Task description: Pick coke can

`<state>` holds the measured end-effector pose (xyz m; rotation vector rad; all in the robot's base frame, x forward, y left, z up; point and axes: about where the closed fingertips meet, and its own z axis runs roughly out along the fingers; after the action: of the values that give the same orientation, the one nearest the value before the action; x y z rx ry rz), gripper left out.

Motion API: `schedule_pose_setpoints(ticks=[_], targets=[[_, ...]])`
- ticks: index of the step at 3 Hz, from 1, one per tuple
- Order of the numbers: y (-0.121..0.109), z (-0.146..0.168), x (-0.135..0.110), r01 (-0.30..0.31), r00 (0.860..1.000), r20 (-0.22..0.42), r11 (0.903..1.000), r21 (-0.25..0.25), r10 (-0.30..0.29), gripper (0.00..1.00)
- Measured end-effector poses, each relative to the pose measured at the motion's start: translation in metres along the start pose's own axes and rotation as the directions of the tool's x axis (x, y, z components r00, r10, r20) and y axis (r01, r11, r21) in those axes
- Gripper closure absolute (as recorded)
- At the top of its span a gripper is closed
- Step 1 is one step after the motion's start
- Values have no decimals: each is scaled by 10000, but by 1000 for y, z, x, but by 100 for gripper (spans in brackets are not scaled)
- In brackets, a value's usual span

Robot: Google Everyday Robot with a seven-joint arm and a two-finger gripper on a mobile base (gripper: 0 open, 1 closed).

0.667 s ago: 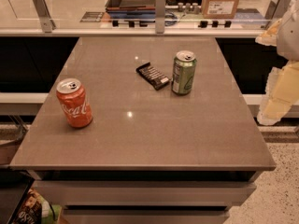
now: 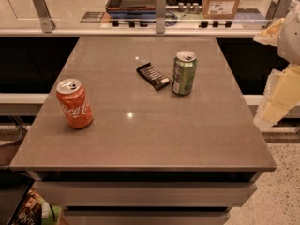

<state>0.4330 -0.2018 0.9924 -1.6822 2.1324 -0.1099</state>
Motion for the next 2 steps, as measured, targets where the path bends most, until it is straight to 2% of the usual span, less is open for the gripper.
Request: schedule_pose_setpoints(ticks=[1,2], targets=[[10,5,-22,231,9909,1324,9995,206,-256,0],[16,15,-58,397,9548,2940,9991,165,-428,0]])
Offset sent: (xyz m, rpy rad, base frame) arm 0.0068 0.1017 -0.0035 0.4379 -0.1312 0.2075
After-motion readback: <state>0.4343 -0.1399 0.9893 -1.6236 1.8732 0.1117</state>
